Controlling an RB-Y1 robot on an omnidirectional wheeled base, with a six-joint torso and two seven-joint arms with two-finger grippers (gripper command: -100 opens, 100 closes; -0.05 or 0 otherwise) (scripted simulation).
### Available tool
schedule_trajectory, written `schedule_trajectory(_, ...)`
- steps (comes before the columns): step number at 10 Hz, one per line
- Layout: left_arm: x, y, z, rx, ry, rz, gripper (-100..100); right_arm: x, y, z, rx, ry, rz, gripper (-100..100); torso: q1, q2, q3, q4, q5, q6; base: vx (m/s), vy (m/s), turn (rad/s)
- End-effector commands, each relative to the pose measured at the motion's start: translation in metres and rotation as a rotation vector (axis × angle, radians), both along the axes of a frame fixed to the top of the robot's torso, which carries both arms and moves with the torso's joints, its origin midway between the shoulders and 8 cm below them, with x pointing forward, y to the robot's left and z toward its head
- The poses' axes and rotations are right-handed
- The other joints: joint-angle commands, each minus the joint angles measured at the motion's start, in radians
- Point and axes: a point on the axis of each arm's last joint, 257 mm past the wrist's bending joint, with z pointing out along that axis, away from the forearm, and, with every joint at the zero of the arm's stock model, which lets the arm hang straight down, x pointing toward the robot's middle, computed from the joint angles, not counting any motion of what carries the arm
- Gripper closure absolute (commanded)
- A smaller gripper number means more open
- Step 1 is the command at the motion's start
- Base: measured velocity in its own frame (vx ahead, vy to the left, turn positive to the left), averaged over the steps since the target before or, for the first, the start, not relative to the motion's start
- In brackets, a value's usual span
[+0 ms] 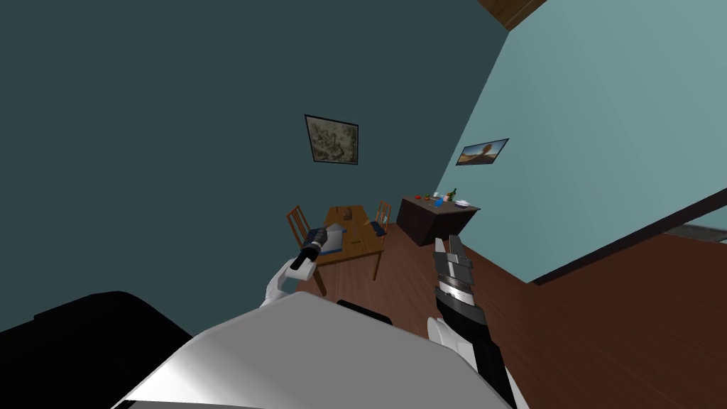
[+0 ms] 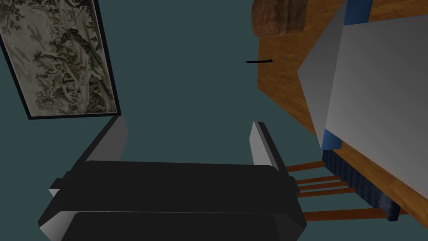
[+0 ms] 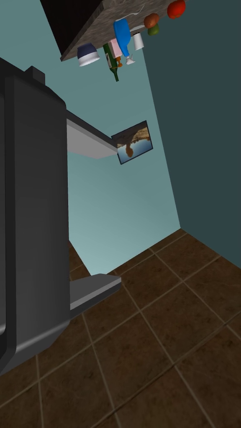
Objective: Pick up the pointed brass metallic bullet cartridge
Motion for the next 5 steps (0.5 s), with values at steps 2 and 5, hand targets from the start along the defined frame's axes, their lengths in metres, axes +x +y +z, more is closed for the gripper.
schedule_trajectory(2, 0.006, 0.011, -0.029, -0.031, 0.088, 0.029, -100, 0.000, 0.000, 0.000, 0.000, 0.000, 0.000, 0, 0.000, 0.000, 0.000, 0.000, 0.000, 0.000, 0.023, -0.057, 0.040)
schedule_trajectory(5, 0.007, 0.022, -0.063, -0.056, 0.174, 0.058, -100, 0.000, 0.000, 0.000, 0.000, 0.000, 0.000, 0, 0.000, -0.001, -0.001, 0.000, 0.000, 0.000, 0.035, -0.058, 0.030)
